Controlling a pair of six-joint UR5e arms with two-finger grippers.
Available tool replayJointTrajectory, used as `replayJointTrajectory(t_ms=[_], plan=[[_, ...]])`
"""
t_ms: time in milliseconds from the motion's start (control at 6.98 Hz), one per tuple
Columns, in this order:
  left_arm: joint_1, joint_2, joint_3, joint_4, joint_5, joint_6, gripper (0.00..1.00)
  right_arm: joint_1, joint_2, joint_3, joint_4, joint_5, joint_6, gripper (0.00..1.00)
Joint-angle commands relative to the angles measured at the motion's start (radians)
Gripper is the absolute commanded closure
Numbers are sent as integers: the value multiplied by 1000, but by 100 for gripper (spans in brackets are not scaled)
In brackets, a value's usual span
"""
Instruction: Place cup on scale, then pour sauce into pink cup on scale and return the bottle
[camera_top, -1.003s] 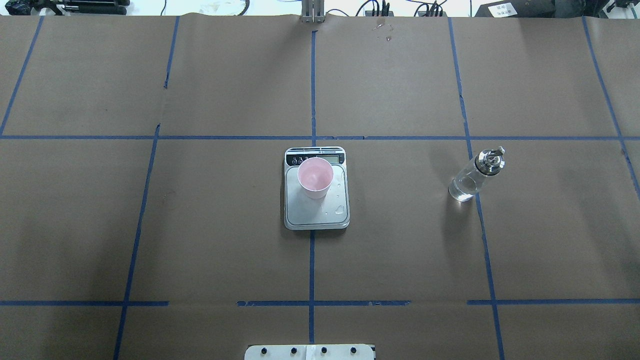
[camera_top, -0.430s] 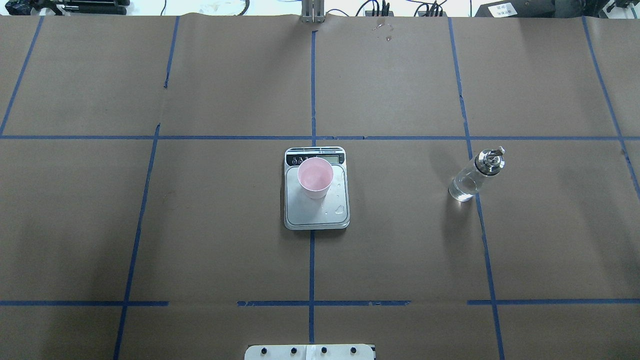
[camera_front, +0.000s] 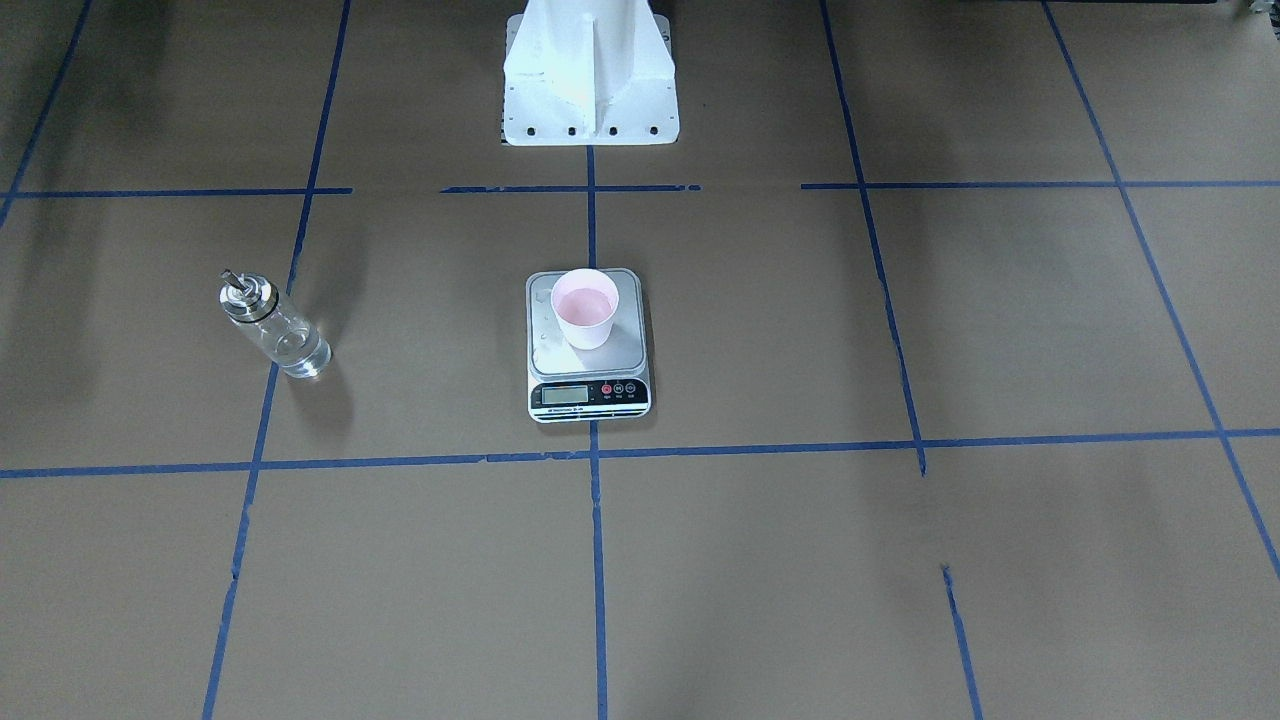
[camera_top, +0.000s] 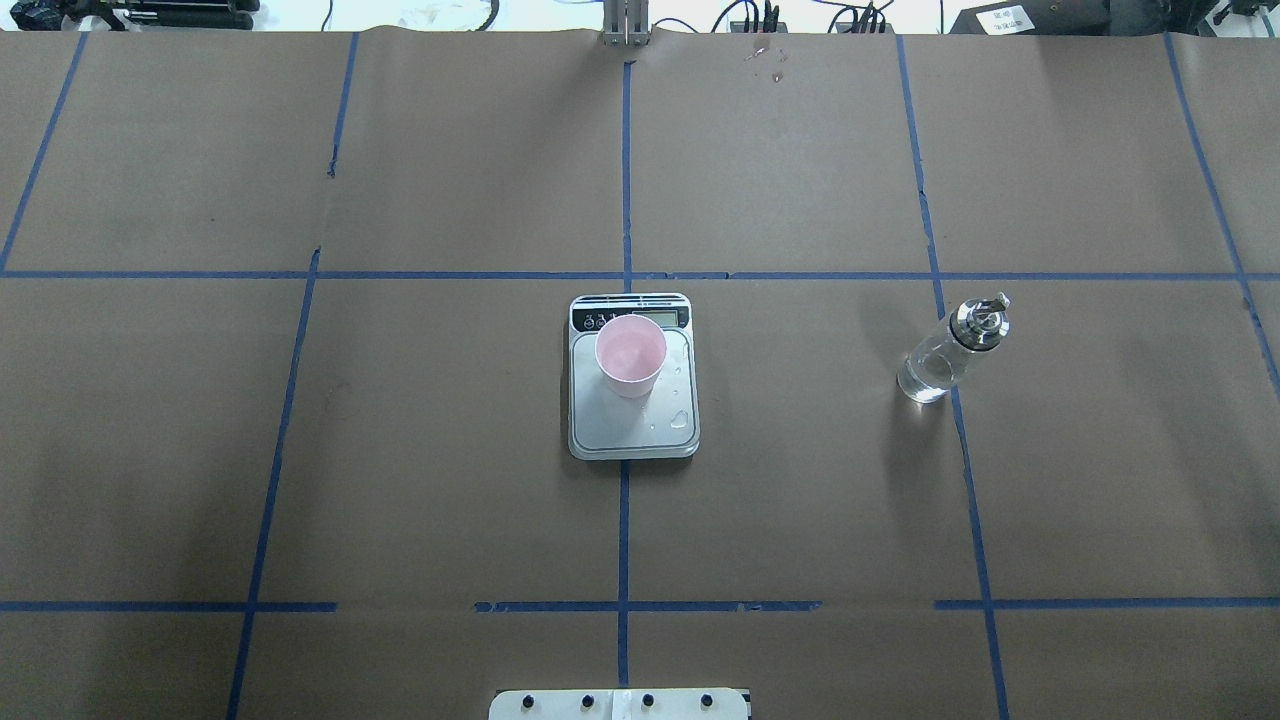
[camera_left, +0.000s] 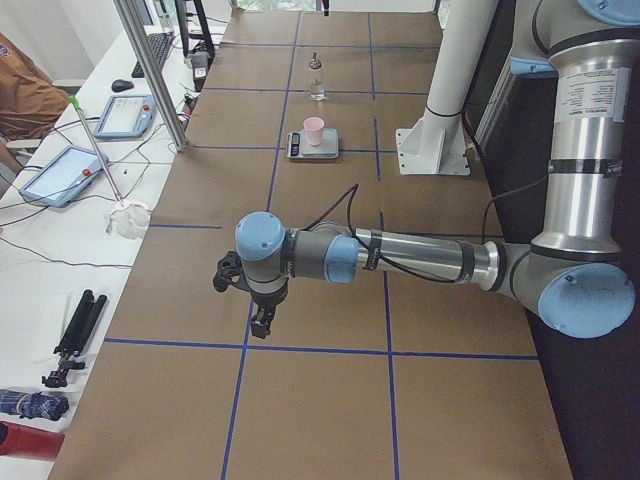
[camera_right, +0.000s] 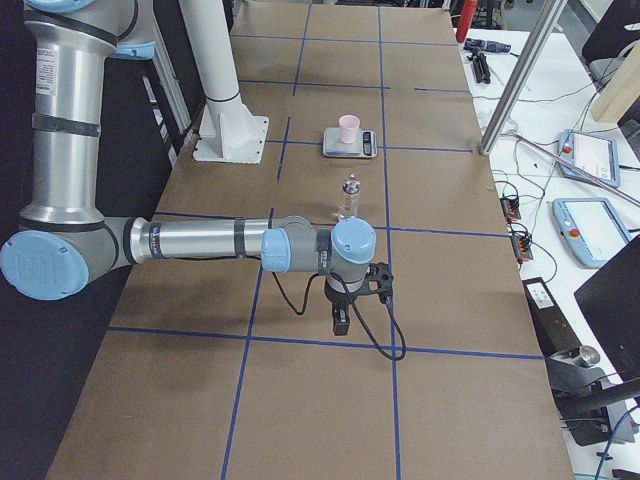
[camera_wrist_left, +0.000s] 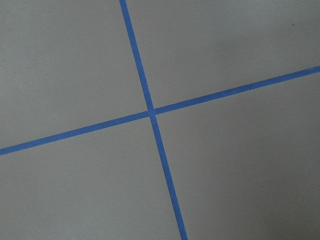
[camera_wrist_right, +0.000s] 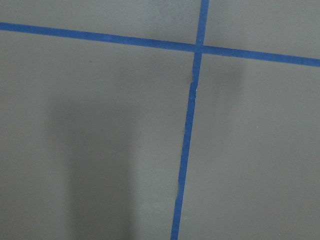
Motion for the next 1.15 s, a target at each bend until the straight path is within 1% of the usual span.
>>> replayJointTrajectory(t_ms=[0, 1003], plan=[[0, 14, -5, -3, -1, -173, 0, 0, 0, 0, -1, 0, 0, 0], [0, 17, -16, -3, 4, -185, 0, 2, -5, 12, 8, 12, 2, 0]])
